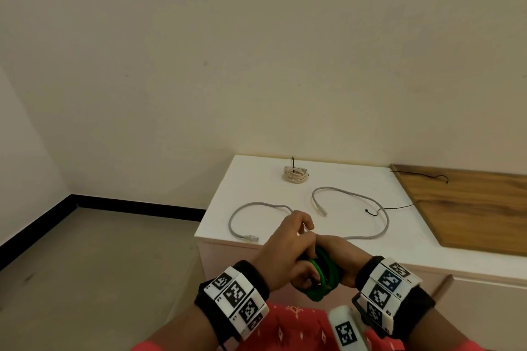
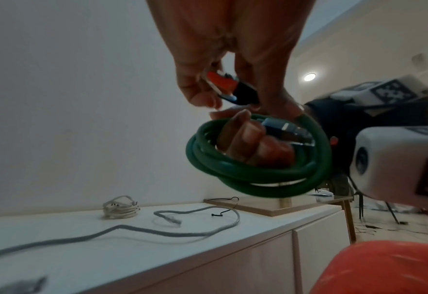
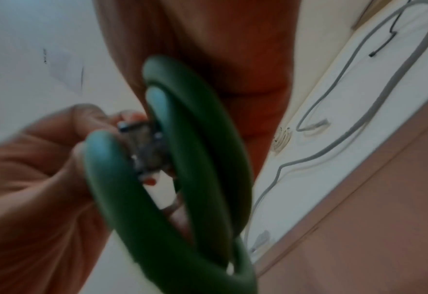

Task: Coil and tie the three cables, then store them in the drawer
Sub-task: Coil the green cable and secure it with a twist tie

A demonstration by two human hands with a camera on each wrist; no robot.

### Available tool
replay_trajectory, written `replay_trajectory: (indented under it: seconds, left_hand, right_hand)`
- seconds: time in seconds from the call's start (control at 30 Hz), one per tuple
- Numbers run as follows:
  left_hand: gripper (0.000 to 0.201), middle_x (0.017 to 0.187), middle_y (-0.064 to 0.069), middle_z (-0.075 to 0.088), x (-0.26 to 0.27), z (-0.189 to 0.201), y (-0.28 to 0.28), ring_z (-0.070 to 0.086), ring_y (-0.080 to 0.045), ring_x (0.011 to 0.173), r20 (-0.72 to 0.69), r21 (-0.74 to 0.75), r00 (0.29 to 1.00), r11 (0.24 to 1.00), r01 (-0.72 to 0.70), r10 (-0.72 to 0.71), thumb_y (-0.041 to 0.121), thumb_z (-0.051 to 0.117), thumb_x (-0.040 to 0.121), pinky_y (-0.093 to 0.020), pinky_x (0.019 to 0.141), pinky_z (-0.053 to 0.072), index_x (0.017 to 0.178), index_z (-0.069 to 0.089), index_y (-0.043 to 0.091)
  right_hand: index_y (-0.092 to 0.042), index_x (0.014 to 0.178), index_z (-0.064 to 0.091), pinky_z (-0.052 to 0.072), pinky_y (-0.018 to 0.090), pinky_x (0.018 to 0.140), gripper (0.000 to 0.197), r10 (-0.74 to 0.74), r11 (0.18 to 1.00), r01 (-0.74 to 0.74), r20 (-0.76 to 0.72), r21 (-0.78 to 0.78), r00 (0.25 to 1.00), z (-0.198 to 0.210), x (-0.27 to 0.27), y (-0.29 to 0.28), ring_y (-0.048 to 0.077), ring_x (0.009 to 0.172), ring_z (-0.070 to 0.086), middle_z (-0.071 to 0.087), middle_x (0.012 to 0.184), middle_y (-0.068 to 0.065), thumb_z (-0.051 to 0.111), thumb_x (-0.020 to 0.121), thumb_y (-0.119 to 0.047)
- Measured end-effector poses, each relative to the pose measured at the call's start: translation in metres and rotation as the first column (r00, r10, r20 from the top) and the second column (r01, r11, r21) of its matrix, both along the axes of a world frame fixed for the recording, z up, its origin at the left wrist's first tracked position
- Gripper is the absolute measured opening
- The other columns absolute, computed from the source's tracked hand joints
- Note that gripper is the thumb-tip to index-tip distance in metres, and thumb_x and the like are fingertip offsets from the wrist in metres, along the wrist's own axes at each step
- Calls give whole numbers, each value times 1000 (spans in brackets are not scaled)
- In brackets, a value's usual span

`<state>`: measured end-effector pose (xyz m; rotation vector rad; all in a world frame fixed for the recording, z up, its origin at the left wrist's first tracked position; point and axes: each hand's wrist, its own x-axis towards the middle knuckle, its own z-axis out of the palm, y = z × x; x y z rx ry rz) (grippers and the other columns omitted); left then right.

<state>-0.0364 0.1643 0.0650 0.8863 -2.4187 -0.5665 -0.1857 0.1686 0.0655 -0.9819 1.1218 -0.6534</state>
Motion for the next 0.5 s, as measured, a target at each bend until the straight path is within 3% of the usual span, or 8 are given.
replay_trajectory:
  seconds: [0.07,0.1,0.17,0.23,0.3,0.37,0.5]
  left_hand:
    - [20,131,-3,32,0,-6,-2,38,-14,117,-74,114,997,993,-20,28,19,71,70,-27,88,42,77,55,11]
    - [22,129,-1,34,0,-8,-4,40,-13,116,-90,146,995,989,-39,53,24,70,68,-28,88,43,77,52,19]
    - [30,102,4,48,2,-9,-5,49,-9,93,-95,192,992,979,-64,83,31,69,68,-23,75,44,75,39,28]
    - [39,73,10,45,2,-7,-6,45,-6,66,-48,228,996,971,-67,80,24,68,75,-17,59,36,80,30,32]
    - [39,70,10,44,1,-4,-6,45,-8,62,2,264,998,962,-63,65,20,64,82,-17,57,37,92,26,23]
    - [36,72,4,51,1,-4,-6,51,-14,65,-26,302,995,950,-79,91,22,58,87,-23,61,41,102,26,19]
    - [42,82,-5,58,5,-2,-7,52,-11,69,-44,351,985,926,-139,165,22,50,92,-21,67,41,125,29,8]
  right_hand:
    - [1,83,61,53,23,51,36,12,1000,-12,-45,4,999,-1,4,-1,17,54,65,67,63,9,36,96,-22]
    - [1,83,60,52,22,49,37,18,1000,-18,-66,-2,998,0,6,-2,15,51,64,67,59,7,35,96,-24]
    - [0,76,61,50,21,44,46,67,998,-66,-91,16,994,3,7,-3,15,45,62,65,51,5,32,96,-30]
    - [-1,72,63,48,21,40,56,149,989,-145,-129,43,980,7,9,-1,16,41,60,63,47,7,27,96,-37]
    - [1,72,63,46,20,37,59,142,990,-139,-157,30,977,7,9,0,16,39,59,62,46,8,26,97,-38]
    - [1,71,62,45,20,37,54,29,999,-33,-129,-30,991,5,8,-2,18,38,57,60,46,10,29,97,-33]
    - [-2,70,63,49,23,47,44,-72,975,65,-23,-213,997,-2,5,-3,20,47,57,58,52,9,45,93,-35]
